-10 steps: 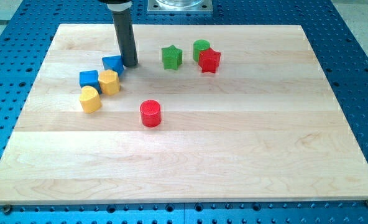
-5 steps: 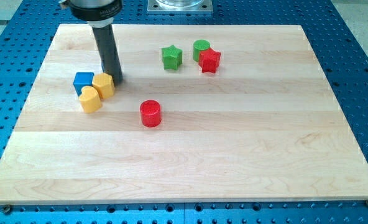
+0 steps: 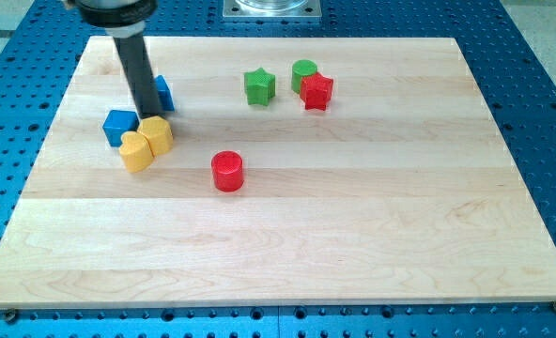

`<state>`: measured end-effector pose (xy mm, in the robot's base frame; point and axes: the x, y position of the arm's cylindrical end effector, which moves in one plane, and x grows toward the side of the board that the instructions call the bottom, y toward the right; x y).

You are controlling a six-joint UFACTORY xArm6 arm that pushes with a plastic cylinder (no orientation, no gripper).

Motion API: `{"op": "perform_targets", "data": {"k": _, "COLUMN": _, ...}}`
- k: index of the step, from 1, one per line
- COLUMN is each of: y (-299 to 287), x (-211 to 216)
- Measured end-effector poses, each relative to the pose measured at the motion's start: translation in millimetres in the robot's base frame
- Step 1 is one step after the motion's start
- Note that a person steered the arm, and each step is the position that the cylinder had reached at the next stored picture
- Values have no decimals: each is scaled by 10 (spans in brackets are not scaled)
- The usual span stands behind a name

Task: Push the cube into the triangle

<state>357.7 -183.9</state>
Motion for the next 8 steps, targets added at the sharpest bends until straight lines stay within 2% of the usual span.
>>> {"op": "perform_targets", "data": {"k": 2, "y": -755, "x": -40}}
{"op": "perform_targets", "data": {"k": 4, "y": -578, "x": 852}}
{"op": "perform_targets", "data": {"k": 5, "y": -391, "x": 871}}
{"op": "perform_targets", "data": {"k": 7, "y": -125, "x": 184}}
{"op": "perform_targets", "data": {"k": 8, "y": -146, "x": 184}}
